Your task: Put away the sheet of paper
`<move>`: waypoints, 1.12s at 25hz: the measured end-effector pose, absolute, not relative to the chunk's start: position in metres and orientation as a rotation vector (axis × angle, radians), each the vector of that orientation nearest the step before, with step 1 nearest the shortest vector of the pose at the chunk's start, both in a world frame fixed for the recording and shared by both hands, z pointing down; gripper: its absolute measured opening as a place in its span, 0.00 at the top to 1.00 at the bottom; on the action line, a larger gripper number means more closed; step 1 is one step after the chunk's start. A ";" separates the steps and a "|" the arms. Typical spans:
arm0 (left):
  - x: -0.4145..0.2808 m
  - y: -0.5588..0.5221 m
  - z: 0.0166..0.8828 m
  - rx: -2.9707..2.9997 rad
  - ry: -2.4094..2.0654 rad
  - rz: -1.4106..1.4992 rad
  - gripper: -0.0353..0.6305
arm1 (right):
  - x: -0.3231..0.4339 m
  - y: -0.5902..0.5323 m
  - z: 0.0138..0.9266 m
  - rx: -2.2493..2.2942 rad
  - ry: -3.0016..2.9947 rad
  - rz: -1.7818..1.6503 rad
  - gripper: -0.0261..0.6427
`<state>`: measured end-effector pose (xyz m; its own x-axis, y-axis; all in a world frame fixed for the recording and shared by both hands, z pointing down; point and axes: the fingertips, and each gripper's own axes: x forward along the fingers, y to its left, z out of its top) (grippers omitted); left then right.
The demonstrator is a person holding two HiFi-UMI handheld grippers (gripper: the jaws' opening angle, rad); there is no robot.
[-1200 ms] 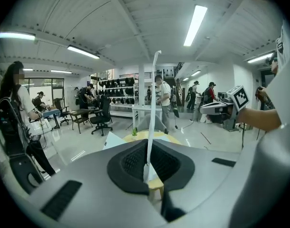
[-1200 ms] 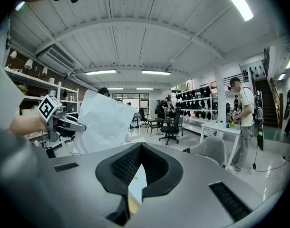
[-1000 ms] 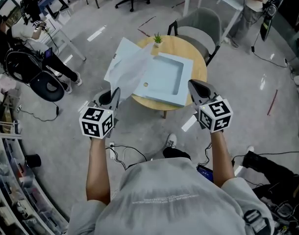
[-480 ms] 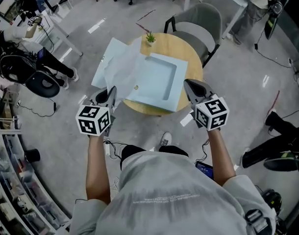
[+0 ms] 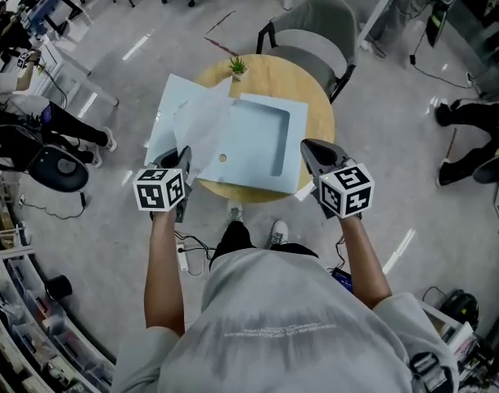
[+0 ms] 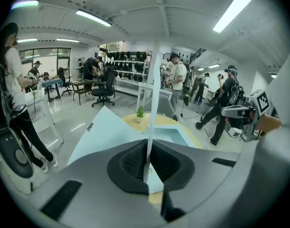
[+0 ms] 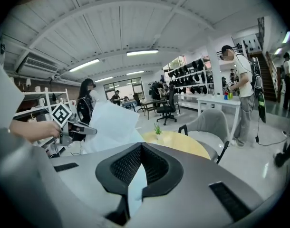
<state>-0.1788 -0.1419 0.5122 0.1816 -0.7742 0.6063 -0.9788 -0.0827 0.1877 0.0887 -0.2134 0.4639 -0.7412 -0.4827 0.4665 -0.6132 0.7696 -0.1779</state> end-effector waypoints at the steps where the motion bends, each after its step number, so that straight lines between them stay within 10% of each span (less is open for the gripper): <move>1: -0.185 -0.150 0.521 1.909 -1.617 0.491 0.92 | 0.083 -0.215 0.465 0.843 -2.555 0.461 0.92; 28: -0.215 -0.210 0.683 1.886 -1.138 1.007 0.92 | 0.059 -0.249 0.539 1.060 -2.272 0.624 0.92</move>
